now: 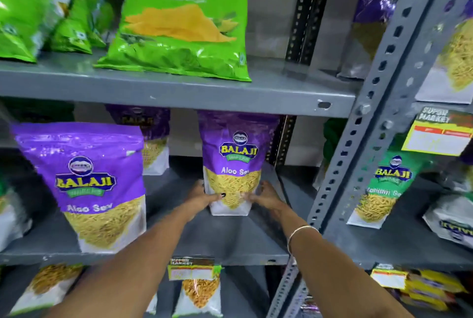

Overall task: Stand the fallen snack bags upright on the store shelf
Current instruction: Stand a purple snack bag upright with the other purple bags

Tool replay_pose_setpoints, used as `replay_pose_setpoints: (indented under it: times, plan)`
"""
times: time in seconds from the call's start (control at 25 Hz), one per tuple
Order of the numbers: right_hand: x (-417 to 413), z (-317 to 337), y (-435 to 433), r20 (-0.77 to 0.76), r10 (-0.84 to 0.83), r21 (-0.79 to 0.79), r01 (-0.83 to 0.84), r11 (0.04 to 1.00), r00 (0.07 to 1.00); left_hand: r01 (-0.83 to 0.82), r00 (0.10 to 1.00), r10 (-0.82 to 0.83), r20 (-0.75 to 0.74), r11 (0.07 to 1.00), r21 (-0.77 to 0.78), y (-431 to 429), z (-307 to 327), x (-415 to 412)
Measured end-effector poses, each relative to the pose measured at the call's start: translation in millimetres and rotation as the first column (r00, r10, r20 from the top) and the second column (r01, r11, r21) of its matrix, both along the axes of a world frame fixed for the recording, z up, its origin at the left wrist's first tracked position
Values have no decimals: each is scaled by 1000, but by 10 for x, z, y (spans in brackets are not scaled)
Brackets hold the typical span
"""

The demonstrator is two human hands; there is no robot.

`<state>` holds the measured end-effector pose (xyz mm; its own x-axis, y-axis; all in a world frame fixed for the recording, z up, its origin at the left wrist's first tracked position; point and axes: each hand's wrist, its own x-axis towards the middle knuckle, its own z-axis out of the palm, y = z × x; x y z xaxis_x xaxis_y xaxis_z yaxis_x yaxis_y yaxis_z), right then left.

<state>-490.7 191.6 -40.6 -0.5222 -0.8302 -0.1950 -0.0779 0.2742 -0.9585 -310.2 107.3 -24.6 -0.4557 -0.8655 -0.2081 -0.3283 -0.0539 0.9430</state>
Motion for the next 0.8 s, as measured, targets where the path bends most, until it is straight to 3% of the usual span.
replay_pose_setpoints:
  times: [0.16, 0.44, 0.8]
  plan:
    - [45, -76, 37, -25, 23, -10, -24, 1000, 999, -118, 992, 119, 29, 992, -51, 149, -25, 16]
    - [285, -116, 460, -33, 11, -21, -12, 1000, 999, 6, 981, 10, 195, 997, -82, 152, -367, 223]
    - [507, -18, 828, -105, 20, 35, -16, 999, 994, 39, 962, 8, 273, 985, -166, 749, 74, 484]
